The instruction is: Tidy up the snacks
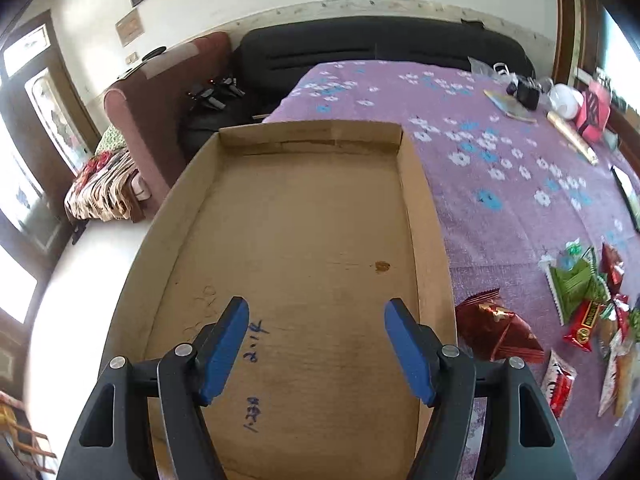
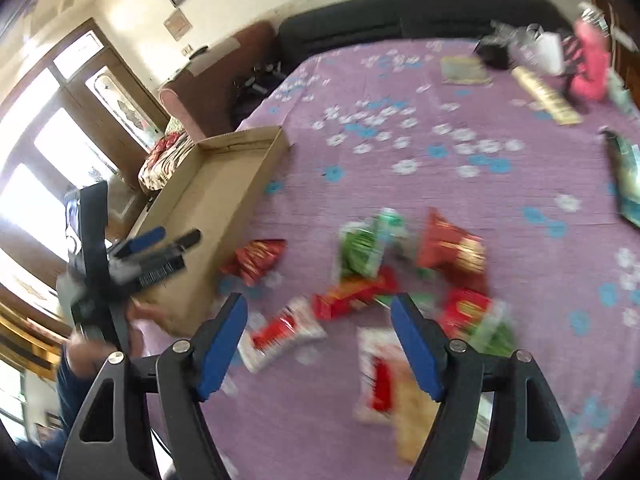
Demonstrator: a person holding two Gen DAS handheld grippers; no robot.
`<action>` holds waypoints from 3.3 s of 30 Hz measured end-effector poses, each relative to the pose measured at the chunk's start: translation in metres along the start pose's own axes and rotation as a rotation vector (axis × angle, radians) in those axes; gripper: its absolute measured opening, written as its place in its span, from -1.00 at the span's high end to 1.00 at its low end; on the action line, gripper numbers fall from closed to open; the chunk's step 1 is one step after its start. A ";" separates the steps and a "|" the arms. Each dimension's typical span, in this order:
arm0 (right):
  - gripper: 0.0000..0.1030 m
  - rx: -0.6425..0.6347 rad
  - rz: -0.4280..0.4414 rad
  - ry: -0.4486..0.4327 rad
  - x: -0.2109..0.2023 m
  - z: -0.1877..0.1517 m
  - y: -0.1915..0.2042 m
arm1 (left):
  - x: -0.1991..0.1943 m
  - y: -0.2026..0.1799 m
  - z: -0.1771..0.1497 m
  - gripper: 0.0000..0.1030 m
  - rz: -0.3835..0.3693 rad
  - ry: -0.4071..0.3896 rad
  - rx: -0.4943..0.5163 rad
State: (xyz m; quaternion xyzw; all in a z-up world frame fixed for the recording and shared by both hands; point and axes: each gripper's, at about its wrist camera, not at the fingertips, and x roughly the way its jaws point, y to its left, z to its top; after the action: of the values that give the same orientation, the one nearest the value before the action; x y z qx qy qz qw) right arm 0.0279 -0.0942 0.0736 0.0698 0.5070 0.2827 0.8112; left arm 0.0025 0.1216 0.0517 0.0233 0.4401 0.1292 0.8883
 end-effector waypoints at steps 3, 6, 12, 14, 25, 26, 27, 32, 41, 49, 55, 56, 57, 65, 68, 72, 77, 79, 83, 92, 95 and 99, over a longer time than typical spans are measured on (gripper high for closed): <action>-0.45 0.022 0.000 0.067 0.035 0.014 0.014 | 0.011 0.003 0.001 -0.45 -0.021 0.027 -0.030; -0.45 0.018 -0.008 0.103 0.057 0.020 0.026 | 0.014 -0.001 -0.005 -0.45 -0.030 0.077 -0.026; -0.37 0.011 -0.054 0.123 0.074 0.027 0.035 | -0.004 0.016 -0.013 -0.45 -0.143 0.077 -0.135; -0.26 0.007 -0.067 0.118 0.073 0.026 0.036 | -0.016 0.029 -0.010 -0.45 -0.154 0.036 -0.170; -0.11 0.050 -0.062 0.127 0.075 0.028 0.028 | -0.066 0.003 -0.021 -0.44 -0.358 -0.087 0.040; -0.07 0.050 -0.071 0.138 0.080 0.028 0.028 | -0.068 0.003 -0.022 -0.44 -0.361 -0.090 0.045; -0.03 0.061 -0.071 0.142 0.082 0.028 0.027 | -0.069 0.002 -0.023 -0.44 -0.368 -0.093 0.051; 0.01 0.104 -0.064 0.151 0.090 0.033 0.024 | -0.075 -0.001 -0.032 -0.44 -0.397 -0.101 0.084; 0.39 0.137 -0.086 0.127 0.098 0.036 0.011 | -0.083 -0.021 -0.039 -0.44 -0.426 -0.101 0.133; 0.49 0.184 -0.032 0.049 0.038 0.018 -0.022 | -0.085 -0.070 -0.045 -0.44 -0.494 -0.062 0.240; 0.49 0.098 -0.031 -0.060 -0.035 -0.012 -0.039 | -0.058 -0.111 -0.049 -0.34 -0.439 0.029 0.305; 0.49 0.086 -0.037 -0.073 -0.046 -0.018 -0.044 | -0.055 -0.114 -0.050 -0.27 -0.432 0.038 0.312; 0.49 0.079 -0.043 -0.079 -0.055 -0.024 -0.050 | -0.050 -0.116 -0.049 -0.25 -0.423 0.049 0.320; 0.49 0.080 -0.076 -0.069 -0.080 -0.070 -0.092 | -0.030 -0.137 -0.050 0.19 -0.385 0.091 0.324; 0.49 0.079 -0.088 -0.063 -0.079 -0.079 -0.100 | -0.034 -0.140 -0.054 0.40 -0.403 0.098 0.341; 0.49 0.099 -0.099 -0.062 -0.080 -0.085 -0.109 | -0.046 -0.147 -0.065 0.41 -0.443 0.098 0.381; 0.49 0.093 -0.136 -0.046 -0.075 -0.087 -0.112 | -0.043 -0.145 -0.062 0.41 -0.430 0.093 0.366; 0.48 0.058 -0.161 -0.036 -0.071 -0.089 -0.108 | -0.038 -0.141 -0.057 0.41 -0.427 0.108 0.331; 0.19 -0.015 -0.216 -0.027 -0.062 -0.091 -0.102 | -0.034 -0.144 -0.052 0.36 -0.420 0.112 0.324; 0.14 -0.122 -0.260 -0.008 -0.049 -0.108 -0.090 | -0.038 -0.154 -0.057 0.30 -0.395 0.066 0.335; 0.19 -0.167 -0.311 -0.010 -0.048 -0.115 -0.083 | -0.039 -0.154 -0.059 0.41 -0.395 0.051 0.328; 0.48 -0.154 -0.358 -0.022 -0.051 -0.115 -0.084 | -0.045 -0.157 -0.065 0.54 -0.400 0.032 0.341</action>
State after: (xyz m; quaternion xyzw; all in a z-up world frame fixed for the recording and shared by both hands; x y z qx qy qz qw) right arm -0.0552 -0.2107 0.0248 -0.0807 0.4794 0.1714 0.8569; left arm -0.0418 -0.0465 0.0228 0.0834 0.4652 -0.1247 0.8724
